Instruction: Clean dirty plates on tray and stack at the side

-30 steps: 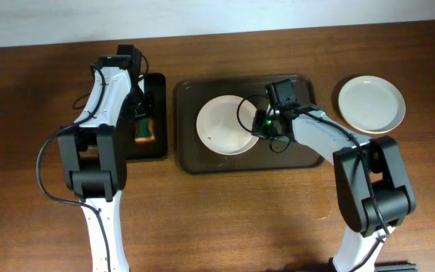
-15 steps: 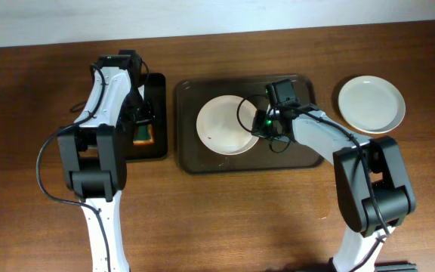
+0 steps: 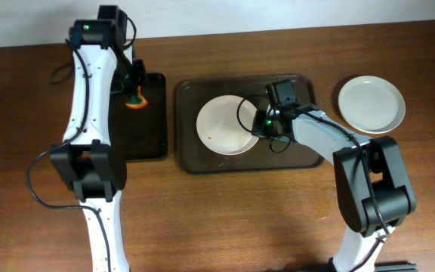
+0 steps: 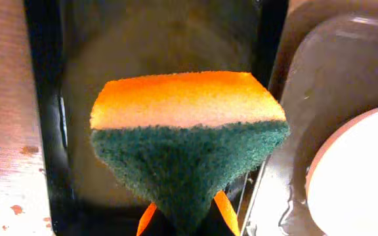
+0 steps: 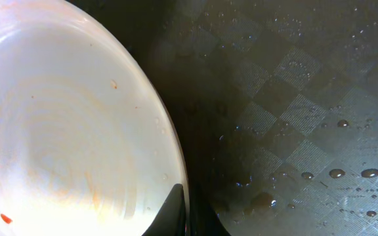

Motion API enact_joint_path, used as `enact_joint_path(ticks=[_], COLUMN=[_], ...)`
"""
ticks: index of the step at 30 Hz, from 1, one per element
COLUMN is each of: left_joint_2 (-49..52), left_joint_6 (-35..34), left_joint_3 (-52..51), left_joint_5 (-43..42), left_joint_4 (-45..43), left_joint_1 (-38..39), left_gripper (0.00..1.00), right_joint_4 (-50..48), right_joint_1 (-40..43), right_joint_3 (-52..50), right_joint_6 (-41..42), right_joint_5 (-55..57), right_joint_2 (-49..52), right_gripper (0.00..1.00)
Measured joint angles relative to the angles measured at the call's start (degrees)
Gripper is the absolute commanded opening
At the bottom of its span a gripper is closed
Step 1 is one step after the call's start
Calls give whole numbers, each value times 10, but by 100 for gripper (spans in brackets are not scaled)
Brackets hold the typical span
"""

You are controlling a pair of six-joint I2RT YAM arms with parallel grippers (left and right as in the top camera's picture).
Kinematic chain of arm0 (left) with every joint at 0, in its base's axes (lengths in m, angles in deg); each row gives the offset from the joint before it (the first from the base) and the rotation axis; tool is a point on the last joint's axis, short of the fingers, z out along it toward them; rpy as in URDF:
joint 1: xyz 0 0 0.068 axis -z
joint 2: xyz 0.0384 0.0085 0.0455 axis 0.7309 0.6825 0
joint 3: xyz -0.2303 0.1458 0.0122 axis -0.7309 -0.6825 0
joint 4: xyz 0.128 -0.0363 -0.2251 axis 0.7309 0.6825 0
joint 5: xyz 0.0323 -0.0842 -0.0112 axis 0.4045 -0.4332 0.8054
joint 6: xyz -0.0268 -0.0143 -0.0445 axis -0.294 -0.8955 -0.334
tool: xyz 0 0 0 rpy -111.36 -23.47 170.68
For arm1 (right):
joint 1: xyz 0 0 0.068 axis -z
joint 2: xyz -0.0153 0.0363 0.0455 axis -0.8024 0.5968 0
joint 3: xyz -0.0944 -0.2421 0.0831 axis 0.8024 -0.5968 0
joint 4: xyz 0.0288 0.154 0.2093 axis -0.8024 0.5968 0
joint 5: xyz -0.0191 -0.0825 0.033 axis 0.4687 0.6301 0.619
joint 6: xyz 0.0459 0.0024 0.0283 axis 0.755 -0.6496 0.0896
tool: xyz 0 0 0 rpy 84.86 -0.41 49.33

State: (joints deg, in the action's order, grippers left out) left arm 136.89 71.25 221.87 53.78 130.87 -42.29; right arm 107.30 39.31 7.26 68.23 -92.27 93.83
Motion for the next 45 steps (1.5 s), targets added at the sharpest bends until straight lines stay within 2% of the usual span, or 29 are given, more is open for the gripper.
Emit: enact_joint_path(ticks=[3, 5, 7, 10, 13, 15, 17, 18, 19, 22, 26, 29, 32, 34, 39, 45], left_joint_2=[0, -1, 0, 1, 1, 1, 1, 1, 1, 1, 1, 0, 0, 0, 0, 21], left_joint_6=[0, -7, -24, -28, 12, 40, 63, 71, 76, 165, 193, 118, 7, -23, -78, -97], left_joint_3=[-38, -123, -174, -159, -146, -146, -146, -147, -149, -151, -151, -151, -151, -151, -151, -151], left_joint_5=[0, -8, -93, -260, -427, -467, -420, -350, -323, -332, -335, -287, -212, -192, -181, -179], left_joint_4=[-53, -113, -96, -52, -16, -23, -57, -65, -56, -32, -45, -89, -130, -168, -221, -220], left_joint_1=[0, 0, -12, -77, -122, -126, -123, -120, -116, -79, 3, 52, 102, 124, 170, 192], left_gripper=[0, 0, 0, 0, 0, 0, 0, 0, 0, 0, 0, 0, 0, 0, 0, 0], right_joint_4=[0, 0, 0, 0, 0, 0, -1, -1, -1, -1, -2, -3, -11, -18, -26, -30], right_joint_1=[0, 0, 0, 0, 0, 0, 0, 0, 0, 0, 0, 0, 0, -4, -26, -26], right_joint_3=[0, 0, 0, 0, 0, 0, 0, 0, 0, 0, 0, 0, -2, -3, -3, -3], right_joint_6=[0, 0, 0, 0, 0, 0, 0, 0, 0, 0, 8, 92, 242, 296, 326, 327], right_joint_5=[0, 0, 0, 0, 0, 0, 0, 0, 0, 0, 0, 2, 7, 11, 15, 19], right_joint_2=[0, 0, 0, 0, 0, 0, 0, 0, 0, 0, 0, 0, 0, 0, 0, 0], right_gripper=[4, 4, 4, 4, 4, 4, 4, 4, 4, 4, 4, 4, 4, 4, 4, 4])
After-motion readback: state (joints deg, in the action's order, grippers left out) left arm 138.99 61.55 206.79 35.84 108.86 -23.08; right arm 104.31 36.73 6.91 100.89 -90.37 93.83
